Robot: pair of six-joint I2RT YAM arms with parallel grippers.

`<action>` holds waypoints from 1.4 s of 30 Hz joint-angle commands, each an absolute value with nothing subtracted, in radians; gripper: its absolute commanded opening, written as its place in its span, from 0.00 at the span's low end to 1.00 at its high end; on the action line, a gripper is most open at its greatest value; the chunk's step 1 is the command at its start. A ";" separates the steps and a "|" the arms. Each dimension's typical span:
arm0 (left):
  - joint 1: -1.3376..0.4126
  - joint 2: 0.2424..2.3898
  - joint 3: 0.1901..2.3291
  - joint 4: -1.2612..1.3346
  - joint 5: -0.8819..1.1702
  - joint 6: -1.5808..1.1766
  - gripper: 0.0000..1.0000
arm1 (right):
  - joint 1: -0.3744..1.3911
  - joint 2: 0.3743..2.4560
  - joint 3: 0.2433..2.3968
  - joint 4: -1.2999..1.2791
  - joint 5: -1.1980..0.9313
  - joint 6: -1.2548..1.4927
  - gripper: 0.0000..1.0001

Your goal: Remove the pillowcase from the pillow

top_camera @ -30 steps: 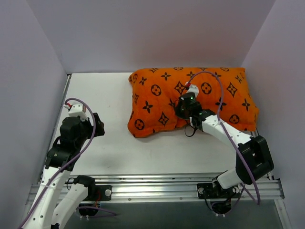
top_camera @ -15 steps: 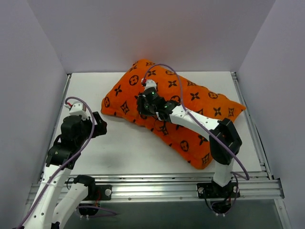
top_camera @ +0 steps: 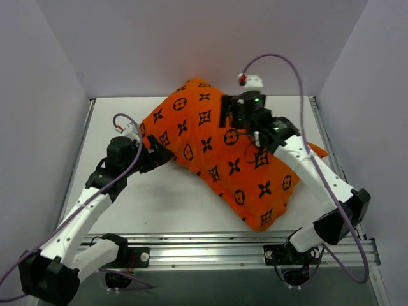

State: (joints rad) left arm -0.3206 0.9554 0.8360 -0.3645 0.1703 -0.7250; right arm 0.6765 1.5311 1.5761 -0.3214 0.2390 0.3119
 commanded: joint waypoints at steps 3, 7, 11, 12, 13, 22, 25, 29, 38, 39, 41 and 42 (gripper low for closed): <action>-0.458 1.155 0.857 -0.025 0.192 -0.871 0.94 | 0.393 1.395 1.433 -0.417 0.249 0.331 0.90; -0.506 1.342 0.890 0.125 0.199 -0.954 0.94 | 0.293 1.391 1.332 -0.397 0.143 0.341 0.91; -0.531 1.425 0.890 0.199 0.157 -0.989 0.94 | 0.298 1.413 1.230 -0.328 -0.045 0.367 0.90; -0.531 1.430 0.876 0.210 0.144 -1.005 0.94 | 0.308 1.433 1.217 -0.321 -0.116 0.380 0.89; -0.531 1.427 0.865 0.222 0.138 -1.009 0.94 | 0.325 1.440 1.191 -0.310 -0.139 0.387 0.89; -0.511 1.181 0.704 0.100 0.018 -0.965 0.94 | 0.649 1.462 1.103 -0.112 -0.213 0.547 0.88; -0.473 1.076 0.658 0.011 0.018 -0.954 0.94 | 0.724 1.450 1.100 -0.061 -0.187 0.577 0.87; -0.408 0.887 0.627 -0.127 0.023 -0.951 0.94 | 0.759 1.456 1.141 -0.113 -0.082 0.546 0.88; -0.106 0.755 0.583 -0.226 0.289 -0.867 0.94 | 0.767 1.365 1.190 -0.152 -0.061 0.485 0.90; -0.060 0.777 0.543 -0.140 0.378 -0.874 0.94 | 0.767 1.356 1.192 -0.153 -0.061 0.479 0.90; -0.038 0.808 0.497 -0.028 0.446 -0.899 0.94 | 0.769 1.330 1.190 -0.153 -0.064 0.460 0.90; -0.035 0.840 0.479 0.044 0.468 -0.925 0.94 | 0.767 1.321 1.187 -0.153 -0.063 0.457 0.90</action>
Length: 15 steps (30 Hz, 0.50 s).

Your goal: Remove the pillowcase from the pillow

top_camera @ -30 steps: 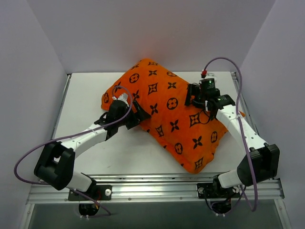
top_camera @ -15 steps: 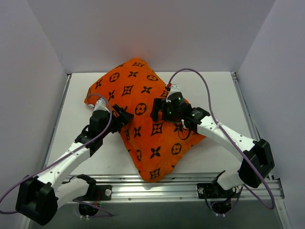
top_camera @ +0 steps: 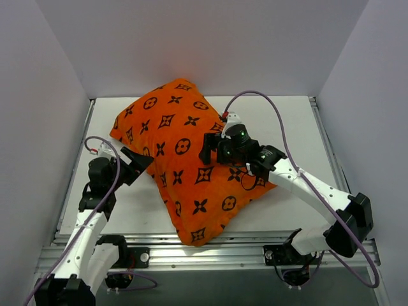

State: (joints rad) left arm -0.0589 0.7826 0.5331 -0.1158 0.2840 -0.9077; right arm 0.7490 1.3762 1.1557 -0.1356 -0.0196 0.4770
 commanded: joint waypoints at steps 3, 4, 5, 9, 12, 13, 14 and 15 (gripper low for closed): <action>-0.037 0.906 0.437 0.251 0.500 -0.963 0.94 | 0.769 1.295 1.180 -0.155 -0.067 0.430 0.91; -0.038 0.923 0.428 0.283 0.497 -0.974 0.94 | 0.769 1.292 1.180 -0.161 -0.064 0.420 0.91; -0.038 0.958 0.420 0.326 0.500 -0.986 0.94 | 0.769 1.286 1.178 -0.164 -0.060 0.416 0.91; -0.055 1.054 0.408 0.524 0.522 -1.042 0.94 | 0.767 1.269 1.172 -0.170 -0.049 0.400 0.91; -0.080 1.138 0.442 0.526 0.511 -1.031 0.94 | 0.767 1.253 1.166 -0.164 -0.046 0.393 0.91; -0.086 1.158 0.445 0.538 0.509 -1.032 0.94 | 0.767 1.250 1.166 -0.166 -0.045 0.391 0.91; -0.101 1.198 0.448 0.555 0.508 -1.035 0.94 | 0.767 1.243 1.166 -0.166 -0.043 0.390 0.91; -0.112 1.215 0.457 0.567 0.500 -1.037 0.94 | 0.767 1.239 1.164 -0.169 -0.040 0.387 0.91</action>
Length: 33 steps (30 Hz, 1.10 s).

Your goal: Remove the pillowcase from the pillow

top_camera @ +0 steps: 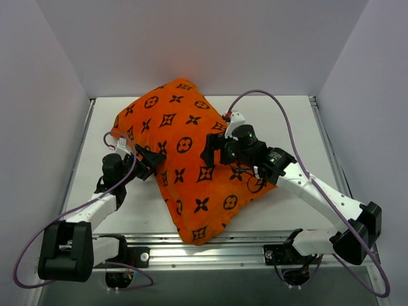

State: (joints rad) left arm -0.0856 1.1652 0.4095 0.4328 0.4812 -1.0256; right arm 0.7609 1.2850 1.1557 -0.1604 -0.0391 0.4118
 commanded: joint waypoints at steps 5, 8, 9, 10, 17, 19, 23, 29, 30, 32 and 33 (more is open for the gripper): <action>-0.161 1.305 0.499 0.557 0.463 -1.012 0.94 | 0.765 1.213 1.151 -0.178 -0.025 0.383 0.91; -0.169 1.336 0.508 0.604 0.451 -1.022 0.89 | 0.765 1.203 1.140 -0.189 -0.012 0.382 0.91; -0.169 1.344 0.508 0.638 0.448 -1.031 0.82 | 0.765 1.200 1.137 -0.190 -0.011 0.382 0.91; -0.169 1.350 0.506 0.653 0.437 -1.035 0.64 | 0.765 1.197 1.137 -0.195 -0.003 0.380 0.91; -0.164 1.393 0.532 0.750 0.477 -1.080 0.03 | 0.765 1.160 1.140 -0.236 0.057 0.371 0.91; -0.156 1.358 0.537 0.744 0.485 -1.094 0.02 | 0.765 1.147 1.146 -0.252 0.067 0.370 0.91; -0.129 1.096 0.626 0.473 0.433 -1.010 0.02 | 0.765 1.111 1.175 -0.288 0.106 0.361 0.91; -0.124 0.867 1.003 -0.151 0.157 -0.714 0.02 | 0.761 1.039 1.218 -0.327 0.190 0.350 0.91; -0.126 0.865 1.058 -0.252 0.115 -0.660 0.02 | 0.759 1.028 1.221 -0.328 0.204 0.351 0.91; -0.127 0.882 1.225 -0.374 0.080 -0.611 0.02 | 0.758 0.997 1.227 -0.328 0.248 0.357 0.92; -0.127 0.894 1.279 -0.408 0.072 -0.579 0.02 | 0.758 0.985 1.227 -0.327 0.264 0.360 0.93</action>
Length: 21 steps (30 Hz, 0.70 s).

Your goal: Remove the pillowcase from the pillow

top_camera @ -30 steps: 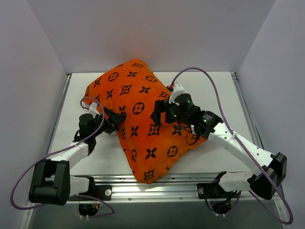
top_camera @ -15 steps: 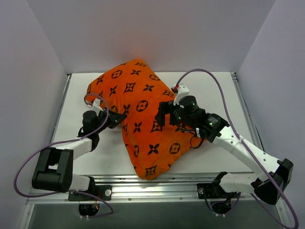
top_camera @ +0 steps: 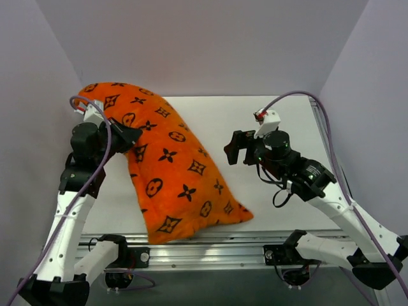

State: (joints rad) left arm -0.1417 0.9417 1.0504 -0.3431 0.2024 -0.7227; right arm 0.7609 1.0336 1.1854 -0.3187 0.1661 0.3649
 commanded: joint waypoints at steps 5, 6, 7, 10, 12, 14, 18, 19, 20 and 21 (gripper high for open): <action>-0.147 1.032 1.592 -0.531 0.107 -0.514 0.02 | 0.756 0.907 1.212 -0.305 0.356 0.390 0.94; -0.161 1.060 1.617 -0.543 0.110 -0.509 0.02 | 0.756 0.896 1.201 -0.304 0.360 0.391 0.94; -0.181 1.084 1.632 -0.546 0.106 -0.509 0.02 | 0.756 0.878 1.198 -0.302 0.365 0.393 0.94; -0.319 1.193 1.678 -0.563 0.019 -0.479 0.02 | 0.756 0.861 1.190 -0.317 0.382 0.410 0.94; -0.414 1.288 1.677 -0.548 -0.081 -0.459 0.12 | 0.755 0.845 1.178 -0.331 0.390 0.420 0.95; -0.440 1.388 1.664 -0.523 -0.094 -0.469 0.21 | 0.755 0.830 1.167 -0.342 0.390 0.426 0.95; -0.454 1.549 1.660 -0.466 -0.090 -0.483 0.41 | 0.755 0.821 1.155 -0.370 0.385 0.439 0.95; -0.456 1.574 1.689 -0.460 -0.083 -0.483 0.47 | 0.755 0.821 1.154 -0.377 0.377 0.445 0.95; -0.456 1.621 1.715 -0.471 -0.066 -0.482 0.53 | 0.755 0.822 1.154 -0.380 0.374 0.446 0.95; -0.457 1.643 1.748 -0.489 -0.048 -0.485 0.66 | 0.755 0.825 1.154 -0.385 0.370 0.449 0.95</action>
State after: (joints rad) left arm -0.4557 1.6093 1.6428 -0.5827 -0.0711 -0.4755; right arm 0.7597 0.8246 1.1603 -0.3721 0.3515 0.4271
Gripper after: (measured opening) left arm 0.579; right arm 0.948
